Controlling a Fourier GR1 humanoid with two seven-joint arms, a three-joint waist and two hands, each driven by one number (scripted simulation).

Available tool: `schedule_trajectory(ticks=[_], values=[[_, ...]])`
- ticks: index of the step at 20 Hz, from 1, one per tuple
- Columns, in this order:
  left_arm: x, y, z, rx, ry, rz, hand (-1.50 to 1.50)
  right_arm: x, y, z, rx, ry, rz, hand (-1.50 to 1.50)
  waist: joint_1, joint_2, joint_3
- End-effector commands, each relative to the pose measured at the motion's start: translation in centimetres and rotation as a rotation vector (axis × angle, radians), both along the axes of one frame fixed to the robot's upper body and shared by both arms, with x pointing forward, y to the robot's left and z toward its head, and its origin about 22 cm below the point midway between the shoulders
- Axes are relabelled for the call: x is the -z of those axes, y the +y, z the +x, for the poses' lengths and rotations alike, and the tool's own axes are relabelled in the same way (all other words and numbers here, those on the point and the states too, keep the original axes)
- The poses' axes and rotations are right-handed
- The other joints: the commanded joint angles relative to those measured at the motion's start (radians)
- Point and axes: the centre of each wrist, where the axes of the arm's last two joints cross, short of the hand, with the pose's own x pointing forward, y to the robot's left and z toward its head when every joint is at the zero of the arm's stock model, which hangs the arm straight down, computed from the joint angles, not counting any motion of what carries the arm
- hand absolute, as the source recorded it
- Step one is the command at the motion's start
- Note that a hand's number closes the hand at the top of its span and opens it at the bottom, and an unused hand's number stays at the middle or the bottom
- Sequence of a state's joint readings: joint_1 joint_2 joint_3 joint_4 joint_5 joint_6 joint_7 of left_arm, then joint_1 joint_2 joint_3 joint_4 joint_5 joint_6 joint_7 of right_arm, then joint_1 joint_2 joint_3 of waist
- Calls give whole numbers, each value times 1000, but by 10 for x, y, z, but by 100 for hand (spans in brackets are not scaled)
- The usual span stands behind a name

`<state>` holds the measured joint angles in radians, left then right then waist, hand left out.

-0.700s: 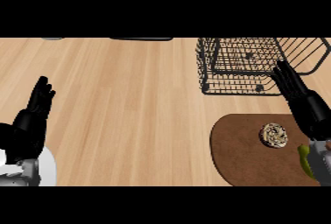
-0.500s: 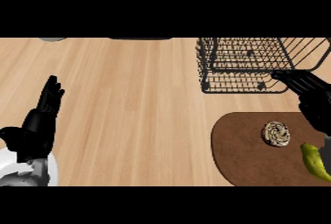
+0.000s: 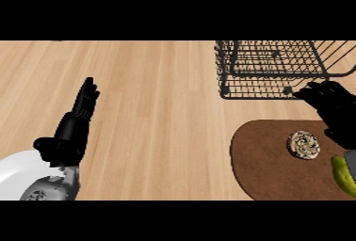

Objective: Pick the cupcake from the cutting board and place it in the tiered basket

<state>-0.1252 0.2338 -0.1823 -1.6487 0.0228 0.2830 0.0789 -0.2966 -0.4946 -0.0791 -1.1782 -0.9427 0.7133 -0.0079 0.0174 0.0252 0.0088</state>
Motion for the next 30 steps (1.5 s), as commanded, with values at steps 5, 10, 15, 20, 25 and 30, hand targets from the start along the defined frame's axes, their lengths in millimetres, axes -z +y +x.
schedule_trajectory(ticks=[5, 10, 15, 20, 25, 30], values=[[19, -22, 1, 33, -4, -3, 0, -47, -104, -8, -261, -201, -32, -150, 7, -4, -4], [9, -15, 8, 5, 9, -2, 0, -163, -125, -13, -328, -337, -459, -150, -11, -13, -2], [14, -13, 9, 3, 17, -6, 0, -258, -97, -26, -355, -533, -786, -150, -19, -21, -2], [18, -16, 4, 7, 25, -6, 0, -290, -62, -45, -350, -632, -1056, -150, -16, -21, 0], [21, -16, -2, 11, 29, -12, 0, -275, -35, -57, -384, -666, -1186, -150, -10, -21, -2], [13, -19, 5, 5, 18, -17, 0, -252, -18, -66, -399, -683, -1233, -150, -12, -21, -3]])
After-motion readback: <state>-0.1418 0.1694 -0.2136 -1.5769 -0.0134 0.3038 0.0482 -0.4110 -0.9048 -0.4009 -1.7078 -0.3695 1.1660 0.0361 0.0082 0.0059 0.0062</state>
